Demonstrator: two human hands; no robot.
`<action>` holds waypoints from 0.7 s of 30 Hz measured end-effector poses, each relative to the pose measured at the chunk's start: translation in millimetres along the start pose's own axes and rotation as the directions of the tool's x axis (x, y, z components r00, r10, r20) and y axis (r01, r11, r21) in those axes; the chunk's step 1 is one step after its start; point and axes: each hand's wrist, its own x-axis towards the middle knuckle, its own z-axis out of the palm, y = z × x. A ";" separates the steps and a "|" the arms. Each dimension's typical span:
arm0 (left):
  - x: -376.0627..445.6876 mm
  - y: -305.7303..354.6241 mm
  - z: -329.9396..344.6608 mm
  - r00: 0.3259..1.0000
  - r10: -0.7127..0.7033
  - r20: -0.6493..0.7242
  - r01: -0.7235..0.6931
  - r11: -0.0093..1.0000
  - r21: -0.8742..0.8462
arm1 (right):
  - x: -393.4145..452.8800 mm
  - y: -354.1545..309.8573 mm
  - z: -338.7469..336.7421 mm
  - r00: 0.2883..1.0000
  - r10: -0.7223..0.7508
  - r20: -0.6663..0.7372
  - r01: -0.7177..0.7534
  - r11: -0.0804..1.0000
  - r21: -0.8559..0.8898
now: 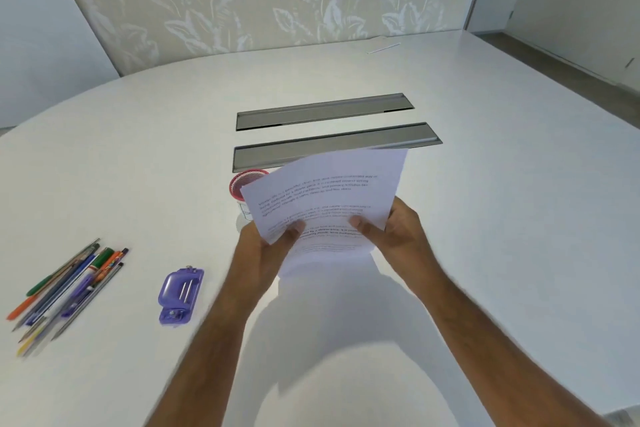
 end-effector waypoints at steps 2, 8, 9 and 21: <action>4.4 4.3 0.1 1.000 -0.002 0.002 0.002 0.999 0.035 | 1.0 -3.3 1.2 1.000 -0.007 -0.002 0.007 1.000 0.001; 11.8 31.8 -3.5 0.995 0.095 -0.020 -0.093 0.993 0.078 | 14.0 -27.2 -1.9 0.994 -0.097 -0.042 0.096 0.995 -0.024; 10.3 31.3 -2.7 0.995 0.096 -0.026 -0.094 0.994 0.061 | 13.6 -26.2 -2.9 0.993 -0.105 -0.047 0.104 0.994 -0.019; -5.7 2.3 5.9 1.000 -0.013 -0.027 0.011 0.999 -0.046 | -6.1 16.3 0.6 0.997 -0.018 -0.075 0.004 0.982 -0.188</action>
